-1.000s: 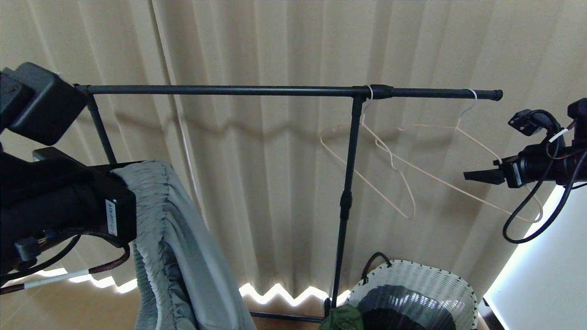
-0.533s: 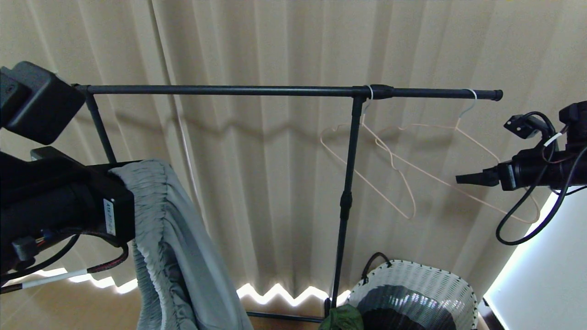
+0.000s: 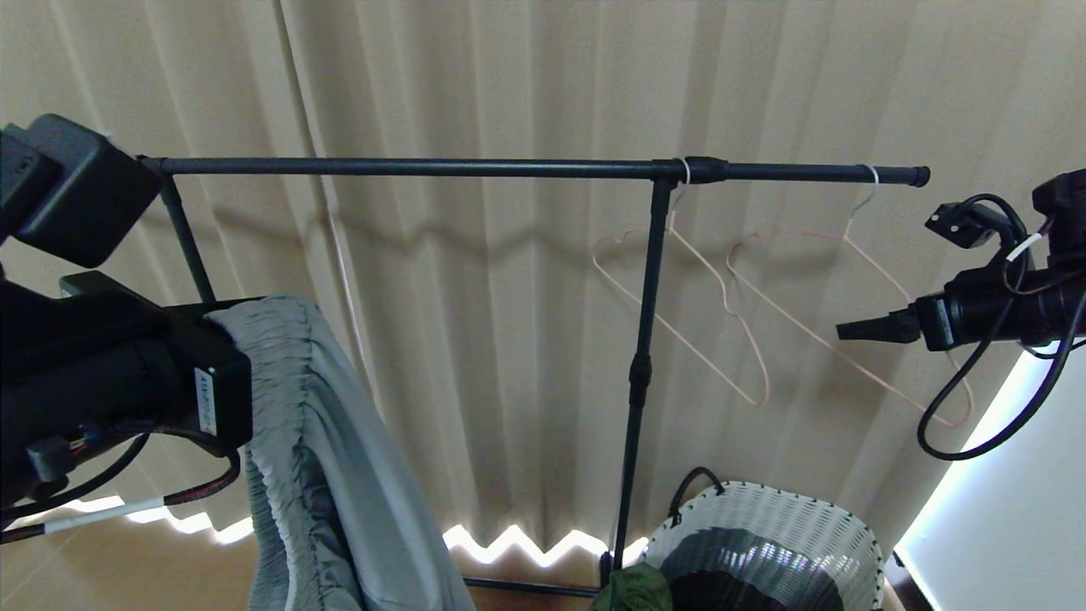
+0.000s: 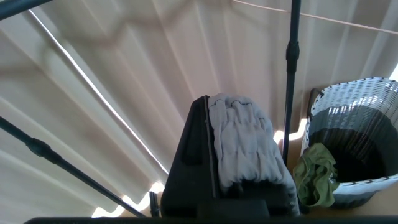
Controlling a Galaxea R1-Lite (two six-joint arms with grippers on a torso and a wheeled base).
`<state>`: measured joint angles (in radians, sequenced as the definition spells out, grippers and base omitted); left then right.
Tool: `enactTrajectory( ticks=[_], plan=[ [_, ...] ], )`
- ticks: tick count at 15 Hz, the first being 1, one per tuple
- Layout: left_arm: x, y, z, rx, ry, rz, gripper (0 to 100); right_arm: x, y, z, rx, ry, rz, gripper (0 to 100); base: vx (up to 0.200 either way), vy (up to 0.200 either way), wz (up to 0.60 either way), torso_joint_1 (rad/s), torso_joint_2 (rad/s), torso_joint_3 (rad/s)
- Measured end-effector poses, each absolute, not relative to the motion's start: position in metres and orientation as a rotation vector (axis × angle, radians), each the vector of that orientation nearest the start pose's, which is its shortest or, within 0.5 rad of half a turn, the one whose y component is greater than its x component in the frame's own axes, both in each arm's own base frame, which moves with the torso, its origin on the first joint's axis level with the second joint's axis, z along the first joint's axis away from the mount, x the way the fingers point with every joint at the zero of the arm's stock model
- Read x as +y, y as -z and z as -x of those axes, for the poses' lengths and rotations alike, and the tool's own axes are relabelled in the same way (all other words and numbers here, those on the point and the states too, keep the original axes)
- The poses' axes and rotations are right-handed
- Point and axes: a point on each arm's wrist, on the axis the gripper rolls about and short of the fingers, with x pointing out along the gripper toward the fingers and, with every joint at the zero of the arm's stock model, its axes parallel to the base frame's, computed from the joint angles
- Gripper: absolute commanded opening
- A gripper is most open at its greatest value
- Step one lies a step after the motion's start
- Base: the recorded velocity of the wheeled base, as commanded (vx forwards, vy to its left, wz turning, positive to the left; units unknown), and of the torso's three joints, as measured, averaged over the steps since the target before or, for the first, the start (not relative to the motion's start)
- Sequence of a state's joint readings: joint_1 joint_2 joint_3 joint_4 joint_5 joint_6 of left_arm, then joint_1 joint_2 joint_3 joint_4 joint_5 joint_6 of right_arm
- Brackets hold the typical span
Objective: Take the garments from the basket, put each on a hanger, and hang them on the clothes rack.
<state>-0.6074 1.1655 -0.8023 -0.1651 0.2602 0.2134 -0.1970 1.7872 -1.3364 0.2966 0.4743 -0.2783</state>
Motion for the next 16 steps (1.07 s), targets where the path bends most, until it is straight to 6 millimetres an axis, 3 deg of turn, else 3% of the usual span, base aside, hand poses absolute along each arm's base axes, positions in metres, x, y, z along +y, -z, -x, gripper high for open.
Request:
enactTrajectory(
  ticks=[7, 8, 16],
  plan=[
    [-0.093, -0.264, -0.144, 0.143, 0.365, -0.295, 0, -0.053, -0.212, -0.332, 0.634, -0.211, 0.038, 100, 0.0, 0.0, 0.0, 0.0, 0.0, 0.0],
    [-0.093, -0.264, -0.144, 0.143, 0.364, -0.295, 0, -0.053, -0.211, -0.333, 0.628, -0.204, 0.042, 0, 0.0, 0.0, 0.0, 0.0, 0.0, 0.0],
    [-0.093, -0.265, -0.144, 0.14, 0.364, -0.294, 0, -0.052, -0.213, -0.325, 0.618, -0.196, 0.044, 0, 0.0, 0.0, 0.0, 0.0, 0.0, 0.0]
  ],
)
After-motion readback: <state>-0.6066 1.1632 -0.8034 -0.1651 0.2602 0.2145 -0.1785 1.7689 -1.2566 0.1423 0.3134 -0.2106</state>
